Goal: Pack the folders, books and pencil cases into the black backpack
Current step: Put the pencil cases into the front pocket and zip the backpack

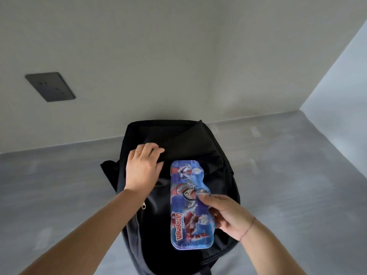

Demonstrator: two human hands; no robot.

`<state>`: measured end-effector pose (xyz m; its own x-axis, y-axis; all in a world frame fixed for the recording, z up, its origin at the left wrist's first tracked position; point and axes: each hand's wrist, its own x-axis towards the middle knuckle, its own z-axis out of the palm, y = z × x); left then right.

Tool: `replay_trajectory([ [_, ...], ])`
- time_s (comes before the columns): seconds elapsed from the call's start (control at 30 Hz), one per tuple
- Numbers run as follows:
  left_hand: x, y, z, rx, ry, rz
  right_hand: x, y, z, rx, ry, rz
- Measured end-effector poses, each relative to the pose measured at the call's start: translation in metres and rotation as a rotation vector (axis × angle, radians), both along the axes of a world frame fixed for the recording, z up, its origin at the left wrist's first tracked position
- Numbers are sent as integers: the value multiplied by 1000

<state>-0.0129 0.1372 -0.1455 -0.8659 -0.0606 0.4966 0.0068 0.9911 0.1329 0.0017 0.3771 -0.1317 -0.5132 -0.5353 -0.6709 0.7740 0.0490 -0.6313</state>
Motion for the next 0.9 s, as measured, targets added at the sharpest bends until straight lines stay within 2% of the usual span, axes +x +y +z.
replay_trajectory([
  [0.23, 0, -5, 2, 171, 29, -81, -26, -45, -8, -50, -87, -316],
  [0.53, 3, -16, 7, 194, -54, -161, -41, -86, -3, 18, -79, -607],
  [0.9, 16, -31, 1, 207, -45, -146, -38, -107, -1, 259, -18, -848],
])
